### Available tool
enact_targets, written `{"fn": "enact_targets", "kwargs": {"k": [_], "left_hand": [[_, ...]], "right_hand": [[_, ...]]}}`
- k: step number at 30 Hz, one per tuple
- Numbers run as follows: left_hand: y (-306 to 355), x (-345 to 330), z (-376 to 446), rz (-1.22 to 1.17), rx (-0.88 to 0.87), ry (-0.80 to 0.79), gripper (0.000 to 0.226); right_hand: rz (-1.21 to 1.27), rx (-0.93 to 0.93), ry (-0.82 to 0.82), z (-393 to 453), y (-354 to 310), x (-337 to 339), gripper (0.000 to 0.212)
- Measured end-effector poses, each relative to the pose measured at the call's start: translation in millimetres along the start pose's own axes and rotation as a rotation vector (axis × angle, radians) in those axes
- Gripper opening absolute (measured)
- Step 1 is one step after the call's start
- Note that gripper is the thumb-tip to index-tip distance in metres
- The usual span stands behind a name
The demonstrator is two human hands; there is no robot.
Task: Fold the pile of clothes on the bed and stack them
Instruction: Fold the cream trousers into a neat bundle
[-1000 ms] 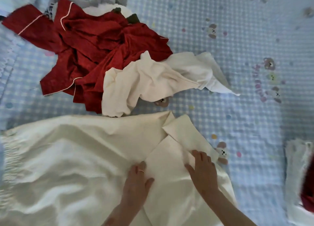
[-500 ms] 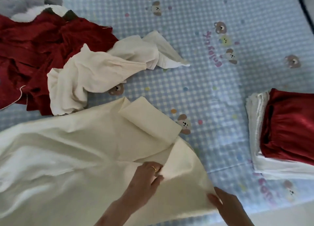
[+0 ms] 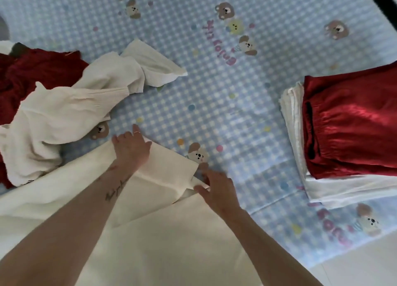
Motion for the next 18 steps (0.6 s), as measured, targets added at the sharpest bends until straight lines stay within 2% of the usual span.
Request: {"fn": "enact_targets", "kwargs": {"k": [1, 3, 5, 6, 7, 9, 12, 13, 15, 16, 18], "left_hand": [[-7, 5, 8, -0.022, 0.050, -0.106, 0.065], [-12, 18, 19, -0.143, -0.020, -0.240, 0.044], [-4, 39, 24, -0.288, -0.205, -0.223, 0.017], [5, 53, 26, -0.384, -0.276, -0.201, 0.006], [17, 67, 29, -0.473, -0.336, -0.177, 0.005], [38, 87, 38, -0.599, -0.440, -0.136, 0.020], [60, 97, 51, -0.557, -0.517, -0.145, 0.032], [65, 95, 53, -0.548, -0.523, -0.165, 0.034], [71, 85, 56, -0.564, -0.511, -0.166, 0.038], [71, 80, 55, -0.552, -0.477, -0.084, 0.041], [65, 64, 38, -0.501, -0.375, 0.173, 0.044]], "right_hand": [[-0.009, 0.017, -0.017, 8, -3, -2, 0.026], [0.076, -0.115, 0.087, 15, 2, 2, 0.009], [0.160, -0.329, 0.196, 15, 16, 10, 0.011], [0.188, -0.366, 0.234, 15, 22, 13, 0.013], [0.240, -0.355, 0.254, 17, 25, 17, 0.012], [0.381, -0.256, 0.230, 31, 21, 25, 0.006], [0.579, -0.243, 0.068, 67, 9, 31, 0.029], [0.575, -0.258, 0.005, 77, 5, 31, 0.030], [0.417, -0.238, -0.051, 94, 0, 28, 0.016], [0.323, -0.234, -0.018, 100, -1, 28, 0.008], [0.196, -0.239, 0.127, 105, -1, 34, 0.009]]}}
Point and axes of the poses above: each hand's wrist, its own z-axis towards the middle knuckle, its own x-axis out of the back of the hand, y = z × x, the point moved 1 cm from there along z, towards the middle knuckle, and after that the axes turned 6 degrees about x, right-handed, at the moved point
